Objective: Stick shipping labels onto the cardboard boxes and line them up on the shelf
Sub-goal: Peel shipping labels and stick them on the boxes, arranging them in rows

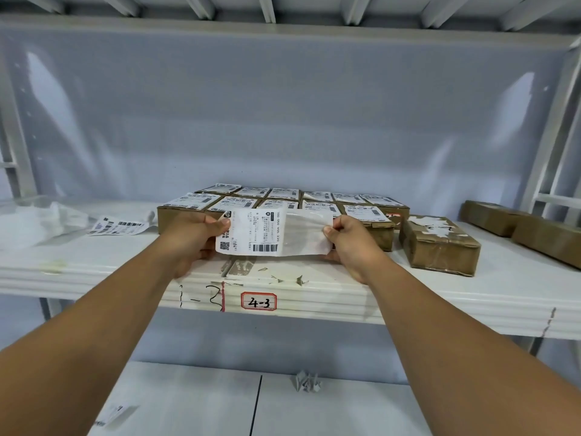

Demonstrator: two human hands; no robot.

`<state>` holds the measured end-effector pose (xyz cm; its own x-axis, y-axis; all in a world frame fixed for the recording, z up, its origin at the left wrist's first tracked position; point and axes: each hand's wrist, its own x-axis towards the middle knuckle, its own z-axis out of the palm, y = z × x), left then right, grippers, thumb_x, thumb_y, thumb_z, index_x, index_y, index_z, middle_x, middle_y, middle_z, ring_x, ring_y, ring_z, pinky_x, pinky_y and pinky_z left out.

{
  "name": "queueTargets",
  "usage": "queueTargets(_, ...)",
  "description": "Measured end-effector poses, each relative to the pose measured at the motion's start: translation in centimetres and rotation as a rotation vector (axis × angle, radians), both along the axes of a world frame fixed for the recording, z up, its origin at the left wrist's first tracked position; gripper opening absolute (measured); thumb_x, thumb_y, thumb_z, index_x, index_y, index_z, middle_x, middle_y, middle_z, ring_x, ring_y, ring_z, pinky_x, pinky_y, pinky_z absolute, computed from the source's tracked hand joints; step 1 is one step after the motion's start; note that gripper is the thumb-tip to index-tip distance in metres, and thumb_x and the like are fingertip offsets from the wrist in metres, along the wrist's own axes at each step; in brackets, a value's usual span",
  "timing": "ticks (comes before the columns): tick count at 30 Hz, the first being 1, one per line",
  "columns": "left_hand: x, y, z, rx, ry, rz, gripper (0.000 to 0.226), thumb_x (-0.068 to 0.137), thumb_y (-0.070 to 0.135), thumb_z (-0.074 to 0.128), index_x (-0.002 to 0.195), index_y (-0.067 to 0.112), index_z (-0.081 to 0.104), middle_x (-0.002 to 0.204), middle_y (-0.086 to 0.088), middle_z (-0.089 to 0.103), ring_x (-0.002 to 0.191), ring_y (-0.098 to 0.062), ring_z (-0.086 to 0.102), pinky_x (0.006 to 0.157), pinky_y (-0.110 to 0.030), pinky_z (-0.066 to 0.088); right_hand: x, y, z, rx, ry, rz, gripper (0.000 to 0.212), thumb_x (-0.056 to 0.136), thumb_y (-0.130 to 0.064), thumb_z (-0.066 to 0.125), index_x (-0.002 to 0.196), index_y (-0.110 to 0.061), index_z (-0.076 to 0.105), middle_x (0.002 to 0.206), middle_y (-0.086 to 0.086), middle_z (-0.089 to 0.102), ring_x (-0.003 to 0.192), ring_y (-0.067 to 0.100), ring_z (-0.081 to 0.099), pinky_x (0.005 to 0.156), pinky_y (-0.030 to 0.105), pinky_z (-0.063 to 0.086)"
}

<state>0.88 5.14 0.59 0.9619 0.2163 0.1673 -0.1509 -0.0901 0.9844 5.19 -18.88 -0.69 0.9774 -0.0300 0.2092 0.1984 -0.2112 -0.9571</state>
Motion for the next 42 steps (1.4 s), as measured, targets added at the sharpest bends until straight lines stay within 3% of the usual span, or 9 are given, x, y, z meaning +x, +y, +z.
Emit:
queueTargets(10, -0.8, 2.1, -0.3, 0.006, -0.055, 0.01, 0.031, 0.093, 0.013, 0.057, 0.065, 0.013, 0.044, 0.064, -0.004, 0.068, 0.051, -0.014, 0.065, 0.057, -0.027, 0.046, -0.1, 0.1, 0.0, 0.12, -0.046, -0.06, 0.025, 0.096, -0.011, 0.05, 0.073, -0.018, 0.044, 0.075, 0.004, 0.048, 0.082, 0.024, 0.048, 0.091, 0.055, 0.049)
queueTargets(14, -0.8, 2.3, -0.4, -0.086, -0.102, 0.066, 0.032, 0.093, 0.011, 0.056, 0.063, 0.012, 0.043, 0.052, 0.004, 0.065, 0.045, -0.008, 0.062, 0.043, -0.018, 0.048, -0.5, -0.2, 0.4, 0.27, -0.063, -0.107, 0.027, 0.099, -0.006, 0.043, 0.073, -0.014, 0.04, 0.083, 0.004, 0.042, 0.075, 0.017, 0.048, 0.059, 0.031, 0.059)
queueTargets(17, -0.9, 2.3, -0.6, -0.106, -0.107, 0.057, 0.031, 0.093, 0.011, 0.055, 0.064, 0.013, 0.044, 0.056, 0.002, 0.065, 0.046, -0.009, 0.062, 0.042, -0.017, 0.047, -0.9, -0.4, 0.6, 0.295, -0.079, -0.169, 0.027, 0.099, -0.005, 0.042, 0.074, -0.015, 0.041, 0.088, 0.004, 0.044, 0.081, 0.019, 0.051, 0.054, 0.025, 0.057)
queueTargets(21, -0.7, 4.0, -0.4, -0.48, -0.14, 0.134, 0.024, 0.093, -0.005, 0.046, 0.076, 0.011, 0.049, 0.081, -0.006, 0.057, 0.065, -0.014, 0.06, 0.046, -0.021, 0.052, -0.9, -1.9, 0.8, 0.613, -0.138, -0.327, 0.018, 0.098, 0.004, 0.036, 0.092, -0.012, 0.042, 0.101, 0.007, 0.048, 0.063, 0.015, 0.057, 0.054, 0.026, 0.052)
queueTargets(26, -0.6, 4.2, -0.5, -0.42, -0.088, 0.097, 0.022, 0.093, -0.008, 0.041, 0.081, 0.008, 0.05, 0.086, -0.009, 0.055, 0.073, -0.018, 0.056, 0.067, -0.031, 0.05, -1.3, -0.8, 1.0, 0.327, -0.079, -0.186, 0.007, 0.1, -0.008, 0.04, 0.094, -0.011, 0.042, 0.087, 0.003, 0.048, 0.06, 0.018, 0.057, 0.063, 0.035, 0.058)
queueTargets(30, -0.3, 4.0, -0.4, -0.435, -0.108, 0.173, 0.024, 0.093, -0.007, 0.042, 0.078, 0.009, 0.051, 0.082, -0.007, 0.054, 0.07, -0.017, 0.053, 0.064, -0.029, 0.049, -1.4, -0.4, 0.9, 0.167, -0.067, -0.157, 0.027, 0.094, 0.0, 0.044, 0.073, -0.018, 0.042, 0.081, 0.001, 0.048, 0.07, 0.019, 0.054, 0.063, 0.036, 0.057)
queueTargets(34, 0.0, 4.1, -0.8, -0.338, -0.086, 0.185, 0.024, 0.092, -0.005, 0.047, 0.072, 0.009, 0.049, 0.071, -0.008, 0.05, 0.062, -0.016, 0.05, 0.056, -0.027, 0.043, -1.6, -0.3, 0.9, -0.026, -0.157, -0.186, 0.025, 0.092, -0.008, 0.05, 0.071, -0.02, 0.048, 0.072, -0.001, 0.05, 0.06, 0.017, 0.046, 0.05, 0.025, 0.041)
queueTargets(39, -0.3, 3.4, -0.8, -0.175, -0.073, 0.215, 0.025, 0.087, -0.002, 0.053, 0.069, 0.014, 0.044, 0.064, -0.01, 0.052, 0.055, -0.019, 0.047, 0.056, -0.027, 0.033, -2.4, 3.7, 3.6, 0.03, -0.366, -0.214, 0.015, 0.09, -0.014, 0.057, 0.08, -0.025, 0.055, 0.076, -0.004, 0.06, 0.068, 0.018, 0.056, 0.064, 0.031, 0.044)
queueTargets(42, -0.4, 3.2, -0.7, -0.202, -0.068, 0.218, 0.03, 0.086, -0.002, 0.054, 0.066, 0.017, 0.04, 0.061, -0.008, 0.051, 0.055, -0.019, 0.048, 0.054, -0.026, 0.035, -3.9, 9.5, 6.8, 0.08, -0.448, -0.089, 0.021, 0.092, -0.013, 0.055, 0.087, -0.029, 0.042, 0.081, 0.002, 0.063, 0.06, 0.017, 0.057, 0.055, 0.03, 0.047)
